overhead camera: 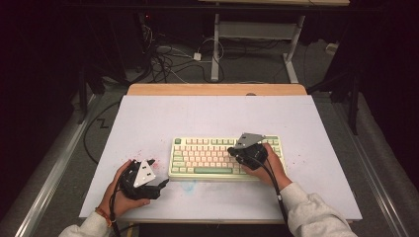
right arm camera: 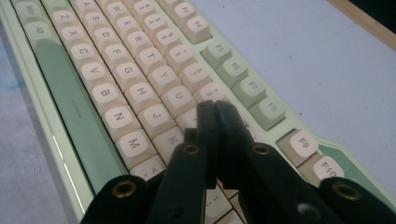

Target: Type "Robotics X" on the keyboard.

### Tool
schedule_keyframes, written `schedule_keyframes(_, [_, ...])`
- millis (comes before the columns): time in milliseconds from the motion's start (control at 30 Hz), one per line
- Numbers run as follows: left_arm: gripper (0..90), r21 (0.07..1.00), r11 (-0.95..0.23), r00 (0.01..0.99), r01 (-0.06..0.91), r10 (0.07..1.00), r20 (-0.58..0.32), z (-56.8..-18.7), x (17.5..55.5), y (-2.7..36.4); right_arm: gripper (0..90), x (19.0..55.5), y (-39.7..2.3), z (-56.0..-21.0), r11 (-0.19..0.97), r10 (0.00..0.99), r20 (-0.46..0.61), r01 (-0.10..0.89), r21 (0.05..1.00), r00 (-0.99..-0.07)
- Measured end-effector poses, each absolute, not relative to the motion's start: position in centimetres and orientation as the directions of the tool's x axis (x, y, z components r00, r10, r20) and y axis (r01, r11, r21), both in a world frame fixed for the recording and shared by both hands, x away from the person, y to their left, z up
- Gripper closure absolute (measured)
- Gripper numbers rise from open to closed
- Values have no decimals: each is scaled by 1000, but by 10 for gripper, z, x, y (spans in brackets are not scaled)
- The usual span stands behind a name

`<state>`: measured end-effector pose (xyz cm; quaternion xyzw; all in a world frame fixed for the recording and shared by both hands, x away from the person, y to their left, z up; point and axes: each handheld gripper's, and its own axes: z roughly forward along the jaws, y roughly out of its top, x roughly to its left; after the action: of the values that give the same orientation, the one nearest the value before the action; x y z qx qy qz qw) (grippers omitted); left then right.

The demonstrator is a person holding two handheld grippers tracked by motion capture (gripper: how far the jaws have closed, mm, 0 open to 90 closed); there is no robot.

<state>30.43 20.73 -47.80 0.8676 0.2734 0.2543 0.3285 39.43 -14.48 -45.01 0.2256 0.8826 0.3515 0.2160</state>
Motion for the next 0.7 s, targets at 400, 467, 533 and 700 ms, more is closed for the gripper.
schedule_keyframes(400, [236,710,-626,718,322,650,248,-478,305,207,831,388,-153,-437,612,573,-235,219,760,-785])
schedule_keyframes(467, [238,708,-627,717,324,651,248,-478,305,207,814,388,-154,-435,605,578,-236,216,766,-781])
schedule_keyframes(533, [241,707,-627,716,326,652,248,-479,305,207,781,387,-156,-434,597,581,-233,214,773,-780])
schedule_keyframes(700, [245,706,-624,714,334,656,243,-478,306,208,653,383,-161,-429,568,593,-232,196,799,-771])
